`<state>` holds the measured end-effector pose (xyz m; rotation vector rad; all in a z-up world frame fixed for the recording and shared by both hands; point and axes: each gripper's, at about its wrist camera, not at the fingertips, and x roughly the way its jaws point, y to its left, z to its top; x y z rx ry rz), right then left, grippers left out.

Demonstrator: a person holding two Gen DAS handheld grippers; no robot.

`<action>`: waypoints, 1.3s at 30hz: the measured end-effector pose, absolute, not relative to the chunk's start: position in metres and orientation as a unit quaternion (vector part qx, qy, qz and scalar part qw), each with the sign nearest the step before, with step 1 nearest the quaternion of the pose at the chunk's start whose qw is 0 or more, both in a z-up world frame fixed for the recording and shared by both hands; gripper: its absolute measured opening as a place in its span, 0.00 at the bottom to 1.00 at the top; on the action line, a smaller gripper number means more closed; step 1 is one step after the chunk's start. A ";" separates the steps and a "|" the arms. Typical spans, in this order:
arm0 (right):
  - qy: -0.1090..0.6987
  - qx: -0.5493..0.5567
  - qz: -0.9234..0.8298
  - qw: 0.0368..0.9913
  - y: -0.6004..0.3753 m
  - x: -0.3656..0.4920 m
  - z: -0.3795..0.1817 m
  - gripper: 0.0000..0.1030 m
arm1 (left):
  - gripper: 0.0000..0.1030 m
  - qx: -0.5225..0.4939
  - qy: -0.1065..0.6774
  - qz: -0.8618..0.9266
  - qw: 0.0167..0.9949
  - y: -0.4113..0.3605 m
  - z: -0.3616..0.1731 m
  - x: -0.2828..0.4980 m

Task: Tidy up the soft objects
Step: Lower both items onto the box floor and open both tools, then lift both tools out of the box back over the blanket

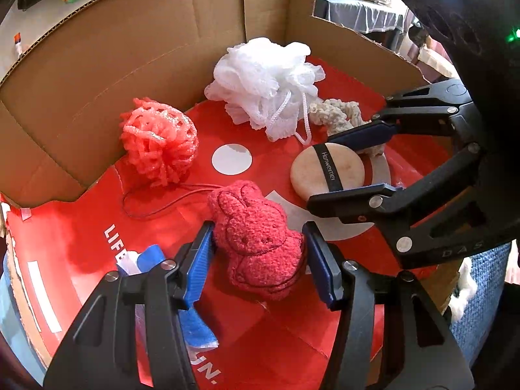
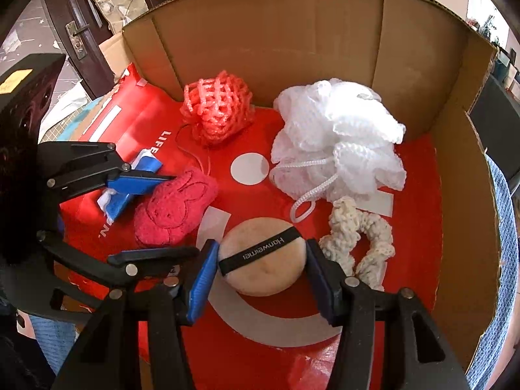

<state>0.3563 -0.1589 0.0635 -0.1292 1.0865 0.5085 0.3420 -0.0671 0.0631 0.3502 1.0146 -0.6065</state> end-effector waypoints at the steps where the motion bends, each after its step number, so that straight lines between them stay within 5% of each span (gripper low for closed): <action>1: 0.511 -0.061 0.238 0.824 -0.159 0.356 0.063 0.56 | 0.53 0.164 0.476 -0.284 0.816 -0.066 0.063 0.342; 29: 0.502 -0.058 0.230 0.832 -0.167 0.348 0.073 0.60 | 0.61 0.141 0.454 -0.273 0.836 -0.047 0.082 0.328; 39: 0.476 -0.046 0.221 0.850 -0.183 0.329 0.102 0.68 | 0.73 0.097 0.423 -0.258 0.863 -0.027 0.112 0.302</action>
